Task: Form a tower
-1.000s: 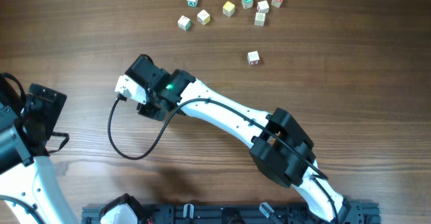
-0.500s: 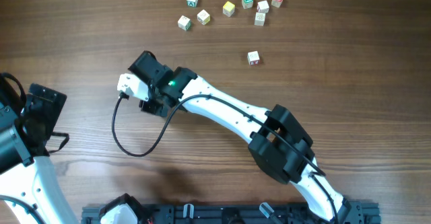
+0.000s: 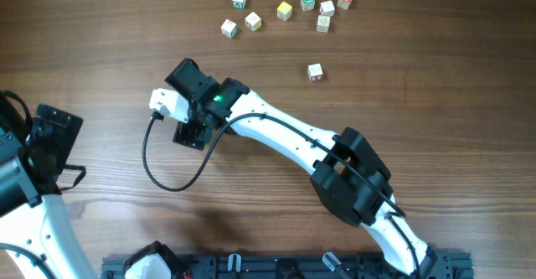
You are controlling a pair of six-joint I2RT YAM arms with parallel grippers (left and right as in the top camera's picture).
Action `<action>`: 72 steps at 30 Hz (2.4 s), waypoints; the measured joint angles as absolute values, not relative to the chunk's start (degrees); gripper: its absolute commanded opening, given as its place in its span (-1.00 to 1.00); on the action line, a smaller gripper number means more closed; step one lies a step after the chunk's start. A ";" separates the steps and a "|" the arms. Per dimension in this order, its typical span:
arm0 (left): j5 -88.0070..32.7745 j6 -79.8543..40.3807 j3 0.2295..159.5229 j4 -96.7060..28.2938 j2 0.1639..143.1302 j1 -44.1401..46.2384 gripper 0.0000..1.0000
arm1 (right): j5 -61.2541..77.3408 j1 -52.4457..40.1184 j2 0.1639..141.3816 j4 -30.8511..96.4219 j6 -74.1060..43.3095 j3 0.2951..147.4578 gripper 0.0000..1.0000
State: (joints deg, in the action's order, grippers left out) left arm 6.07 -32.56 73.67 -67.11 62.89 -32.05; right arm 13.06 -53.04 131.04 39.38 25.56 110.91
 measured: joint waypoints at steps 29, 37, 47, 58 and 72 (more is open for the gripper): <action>6.07 -32.73 73.67 -67.07 62.89 -32.05 1.00 | 13.45 -51.86 137.82 37.01 26.28 110.91 0.50; 6.07 -32.73 73.67 -67.07 62.89 -32.05 1.00 | 13.52 -51.79 137.95 36.75 26.92 110.91 -0.17; 6.07 -32.73 73.67 -67.07 62.89 -32.05 1.00 | 13.69 -51.79 137.97 36.77 26.59 110.91 0.86; -2.57 -30.09 73.67 -66.19 62.89 -32.34 1.00 | 7.03 -48.75 127.87 53.87 16.43 111.13 0.99; -14.39 12.69 73.93 -55.64 90.78 2.11 1.00 | 13.10 -18.85 105.93 69.43 -0.64 108.31 0.99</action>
